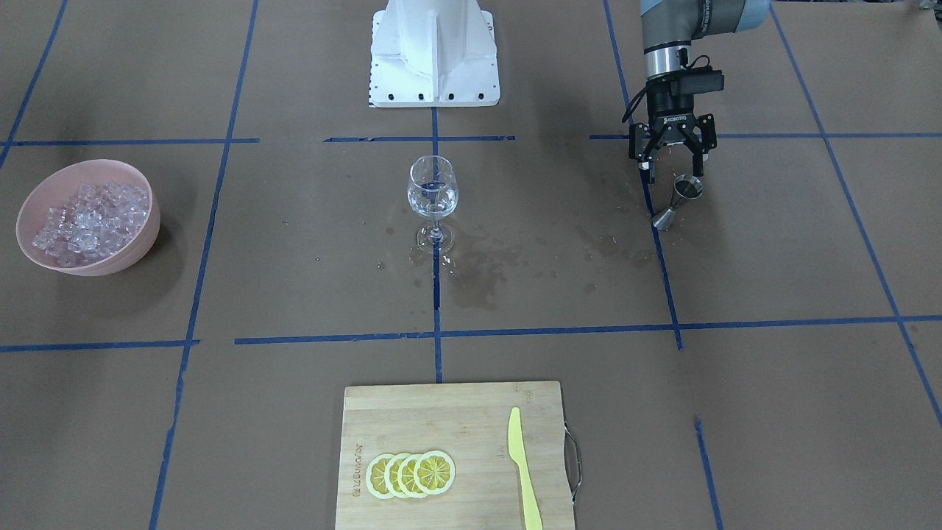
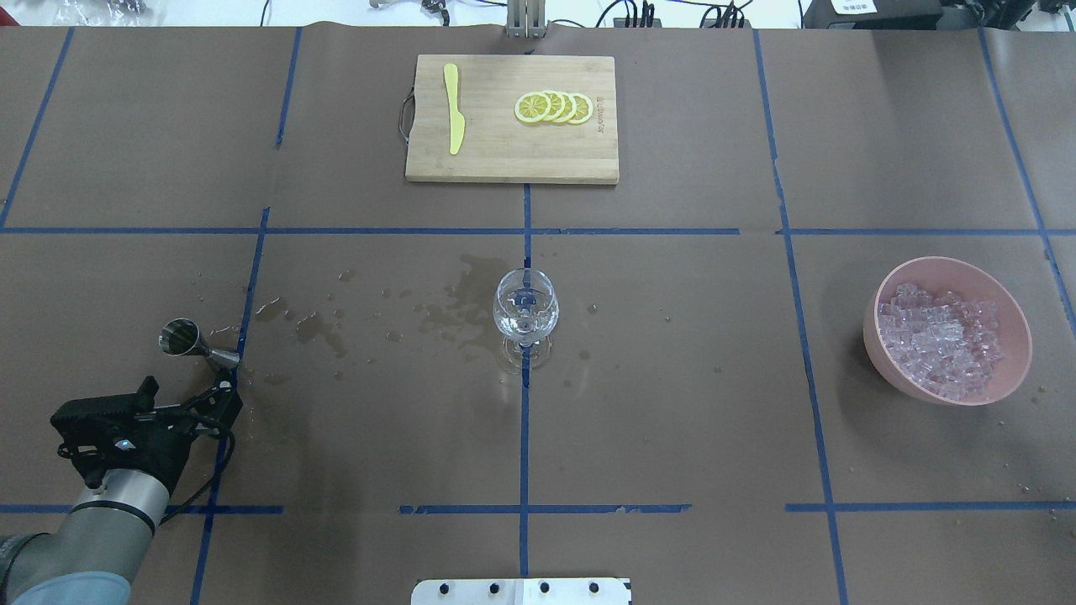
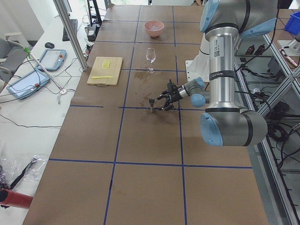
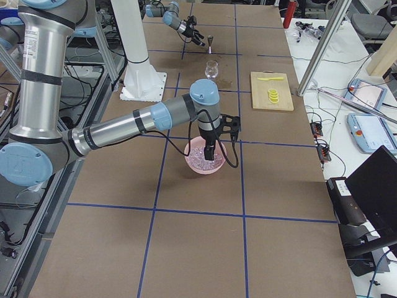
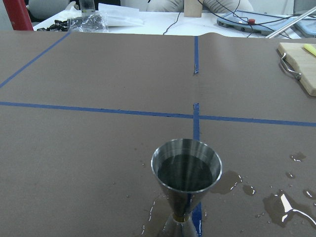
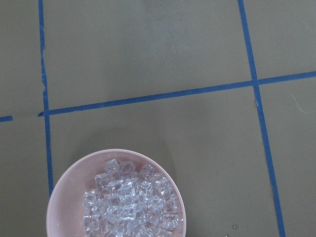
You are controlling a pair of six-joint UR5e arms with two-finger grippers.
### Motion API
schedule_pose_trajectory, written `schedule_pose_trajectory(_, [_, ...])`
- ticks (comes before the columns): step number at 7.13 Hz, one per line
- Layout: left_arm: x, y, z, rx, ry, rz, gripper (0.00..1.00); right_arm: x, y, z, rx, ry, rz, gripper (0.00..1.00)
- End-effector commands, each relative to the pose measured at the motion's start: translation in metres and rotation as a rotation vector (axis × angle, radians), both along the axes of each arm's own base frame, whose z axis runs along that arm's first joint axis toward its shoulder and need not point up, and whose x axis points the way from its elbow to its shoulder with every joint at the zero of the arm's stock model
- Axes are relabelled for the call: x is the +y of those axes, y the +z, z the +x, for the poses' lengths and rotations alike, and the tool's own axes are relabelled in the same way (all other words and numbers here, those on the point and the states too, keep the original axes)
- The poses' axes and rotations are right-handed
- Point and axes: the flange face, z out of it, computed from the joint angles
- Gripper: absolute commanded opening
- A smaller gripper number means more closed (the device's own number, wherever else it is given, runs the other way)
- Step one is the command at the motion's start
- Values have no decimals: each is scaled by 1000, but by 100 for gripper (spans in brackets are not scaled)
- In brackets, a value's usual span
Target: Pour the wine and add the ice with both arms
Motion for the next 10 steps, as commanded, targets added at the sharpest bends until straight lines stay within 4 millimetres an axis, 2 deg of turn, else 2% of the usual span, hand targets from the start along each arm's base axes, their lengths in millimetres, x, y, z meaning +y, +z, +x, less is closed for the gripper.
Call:
schedule_pose_trajectory(1, [-4,4,23,-3,-28,32,94,6,-14,-6,-14,11,-6,100])
schedule_pose_trajectory(2, [-6,10,23,-19,-42,50,94,11,-21,-13,-20,7,-11,100])
schedule_pose_trajectory(4, [-10,10,19,-17,-80,85,91,16,-37,-41,-34,5,-50,100])
schedule_pose_trajectory(7, [-13,20,23,-43,-115,133,88,17,-38,-43,-35,0,-50,100])
schedule_pose_trajectory(8, [-14,20,31,-40,-118,134,87,17,-38,-44,-35,-2,-51,100])
schedule_pose_trajectory(10, [-18,22,34,-44,-127,134,85,18,-38,-47,-35,-8,-51,100])
